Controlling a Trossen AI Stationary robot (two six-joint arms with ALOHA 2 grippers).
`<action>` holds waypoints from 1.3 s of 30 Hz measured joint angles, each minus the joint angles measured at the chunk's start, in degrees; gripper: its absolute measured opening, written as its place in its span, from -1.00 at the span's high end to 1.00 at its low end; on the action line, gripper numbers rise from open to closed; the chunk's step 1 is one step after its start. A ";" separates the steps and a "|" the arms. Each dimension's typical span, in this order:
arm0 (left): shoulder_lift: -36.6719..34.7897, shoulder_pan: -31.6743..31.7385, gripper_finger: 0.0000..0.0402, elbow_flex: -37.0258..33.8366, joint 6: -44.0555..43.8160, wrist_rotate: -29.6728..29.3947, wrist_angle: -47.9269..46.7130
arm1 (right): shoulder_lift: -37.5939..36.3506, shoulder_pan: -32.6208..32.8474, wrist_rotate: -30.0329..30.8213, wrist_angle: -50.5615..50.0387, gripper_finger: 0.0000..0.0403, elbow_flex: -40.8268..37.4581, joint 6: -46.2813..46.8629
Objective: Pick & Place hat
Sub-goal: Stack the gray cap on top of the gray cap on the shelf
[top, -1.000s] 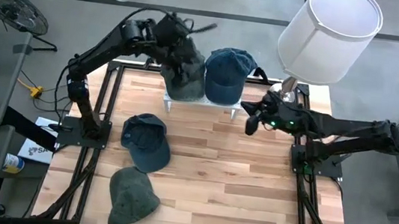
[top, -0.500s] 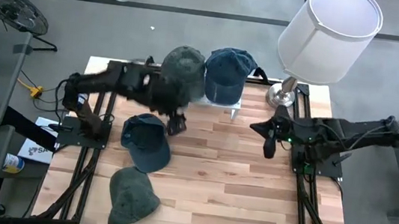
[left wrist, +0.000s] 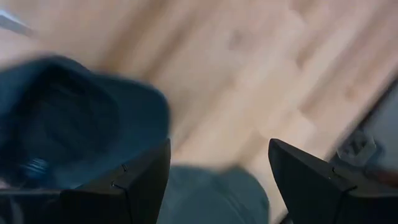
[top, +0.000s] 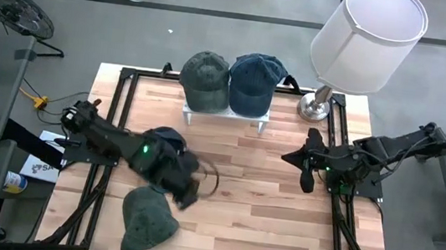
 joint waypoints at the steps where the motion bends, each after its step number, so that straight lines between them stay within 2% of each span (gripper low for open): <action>1: 0.00 -1.24 -0.32 -1.45 -0.08 1.74 1.64 | 0.02 0.48 0.00 -0.52 1.00 0.00 0.00; 4: 0.00 -4.47 -0.32 -5.34 -2.83 5.46 5.67 | 0.02 1.87 0.02 -1.08 1.00 0.00 0.11; 9: 0.04 -7.77 -0.32 -8.73 -12.17 9.98 9.86 | 0.02 3.91 0.75 -1.44 1.00 0.00 0.41; 14: 0.62 -12.25 -0.32 -8.87 -7.13 12.13 16.66 | 0.02 5.30 0.39 -2.54 1.00 0.00 -0.98; 20: 2.14 -16.89 -0.32 -8.89 -2.14 12.97 17.39 | 0.02 7.29 -0.47 -4.77 1.00 0.00 -0.03; 25: 4.25 -19.32 -0.32 -8.89 -2.02 16.61 17.21 | 0.04 8.76 1.53 -5.22 1.00 0.00 1.14; 35: 9.53 -23.41 -0.32 -8.91 -5.60 16.96 18.88 | 0.34 8.97 2.16 -5.65 1.00 0.00 4.30; 39: 9.81 -24.29 -0.32 -8.91 -8.56 15.74 14.42 | 1.11 8.97 2.50 -5.67 1.00 0.00 5.34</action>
